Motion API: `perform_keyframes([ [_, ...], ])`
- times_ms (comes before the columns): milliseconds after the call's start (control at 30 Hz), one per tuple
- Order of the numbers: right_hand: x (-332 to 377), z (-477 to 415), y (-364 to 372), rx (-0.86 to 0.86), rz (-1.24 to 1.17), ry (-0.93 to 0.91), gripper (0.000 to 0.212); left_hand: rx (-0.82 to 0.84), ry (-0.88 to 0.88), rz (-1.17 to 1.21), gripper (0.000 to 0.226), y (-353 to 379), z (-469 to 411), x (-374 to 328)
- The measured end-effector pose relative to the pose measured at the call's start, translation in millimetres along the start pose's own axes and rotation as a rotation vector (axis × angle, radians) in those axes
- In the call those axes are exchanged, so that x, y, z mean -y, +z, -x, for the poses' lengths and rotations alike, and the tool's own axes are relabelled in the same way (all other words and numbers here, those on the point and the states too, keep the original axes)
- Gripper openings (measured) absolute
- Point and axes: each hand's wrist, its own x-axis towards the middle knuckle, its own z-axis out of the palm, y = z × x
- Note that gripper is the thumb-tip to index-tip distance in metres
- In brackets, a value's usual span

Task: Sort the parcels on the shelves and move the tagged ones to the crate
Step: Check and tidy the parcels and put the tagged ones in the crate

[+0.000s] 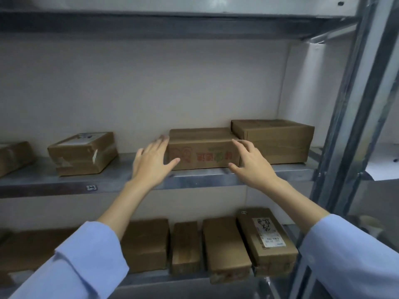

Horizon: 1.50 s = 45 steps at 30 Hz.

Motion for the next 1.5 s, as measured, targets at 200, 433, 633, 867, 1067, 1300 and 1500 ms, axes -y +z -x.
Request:
perform_keyframes([
  [200, 4.9, -2.8, 7.2, 0.002, -0.039, 0.083, 0.070, 0.014, 0.047, 0.131, 0.074, 10.6, -13.9, 11.3],
  [433, 16.6, -17.4, 14.7, -0.028, -0.068, 0.115, 0.069, -0.019, 0.071, 0.191, 0.071, 13.1, -13.0, 35.2],
  [633, 33.1, -26.9, 18.7, -0.039, -0.085, 0.005, 0.061, -0.048, 0.025, 0.199, 0.068, 4.2, -6.4, 63.4],
  [867, 38.2, -48.3, 24.5, 0.003, -0.051, -0.065, 0.065, -0.046, -0.012, 0.210, 0.065, -0.5, -10.0, 80.7],
  [1067, 34.5, -66.5, 35.8, 0.095, -0.189, -0.002, 0.080, 0.085, -0.087, 0.373, 0.070, 2.1, -21.2, 84.5],
  [1300, 31.8, -65.6, 40.6, 0.053, -0.302, -0.021, 0.081, 0.065, -0.107, 0.580, 0.068, 3.6, -17.0, 79.8],
  [1500, 35.4, -57.6, 36.3, -0.042, -0.366, -0.094, 0.074, -0.036, -0.090, 0.635, 0.067, -2.1, -9.1, 73.7],
])
